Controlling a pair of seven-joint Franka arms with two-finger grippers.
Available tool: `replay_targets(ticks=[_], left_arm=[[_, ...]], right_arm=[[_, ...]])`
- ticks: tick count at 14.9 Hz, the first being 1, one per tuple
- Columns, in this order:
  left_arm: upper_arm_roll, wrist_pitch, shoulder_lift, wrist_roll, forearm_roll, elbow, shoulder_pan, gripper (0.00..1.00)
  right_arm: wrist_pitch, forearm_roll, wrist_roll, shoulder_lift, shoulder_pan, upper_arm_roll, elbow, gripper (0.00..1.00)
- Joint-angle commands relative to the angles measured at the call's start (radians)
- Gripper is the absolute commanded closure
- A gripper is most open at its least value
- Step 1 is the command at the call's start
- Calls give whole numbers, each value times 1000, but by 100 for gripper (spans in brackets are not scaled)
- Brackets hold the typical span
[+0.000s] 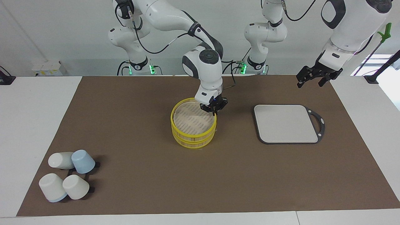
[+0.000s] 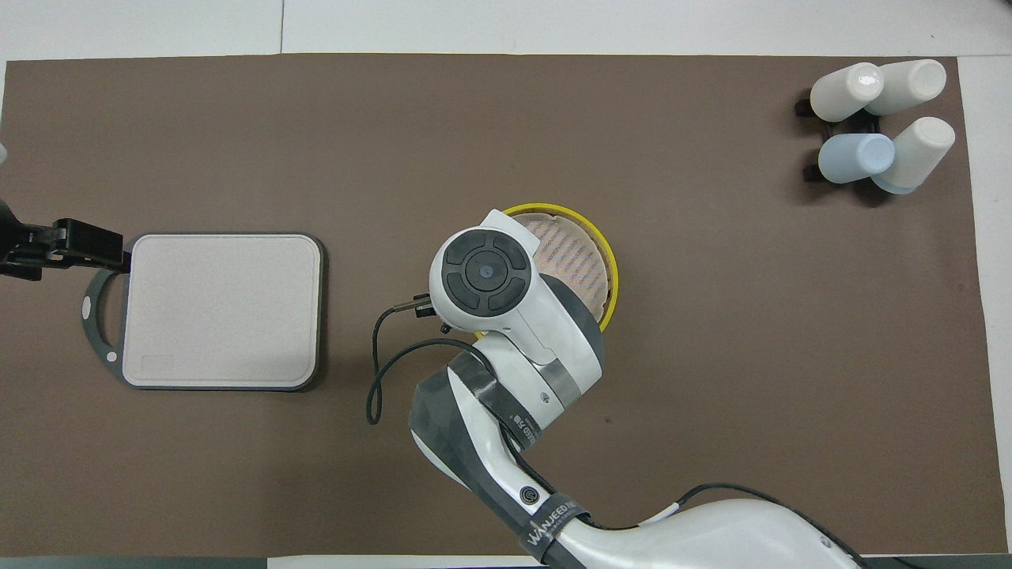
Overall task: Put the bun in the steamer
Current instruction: 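Lower the lid onto the steamer with the right gripper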
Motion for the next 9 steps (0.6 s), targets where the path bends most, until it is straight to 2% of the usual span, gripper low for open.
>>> replay_targets(ticks=[1, 3, 4, 5, 6, 9], left_arm=[[10, -29, 10, 17, 27, 27, -11, 0], [8, -27, 9, 17, 39, 27, -13, 0], [8, -27, 7, 17, 39, 25, -13, 0], [8, -26, 9, 17, 39, 25, -13, 0], [8, -26, 9, 16, 39, 25, -13, 0], [10, -22, 7, 16, 39, 25, -13, 0]], right_arm=[[-35, -1, 26, -5, -23, 5, -30, 78], [-37, -1, 24, -5, -23, 5, -30, 61], [-38, -2, 21, -6, -26, 5, -30, 39], [-38, -1, 20, -8, -32, 5, -30, 5], [-40, -2, 21, -11, -33, 5, -29, 0], [-54, -2, 23, -19, -38, 2, 2, 0]])
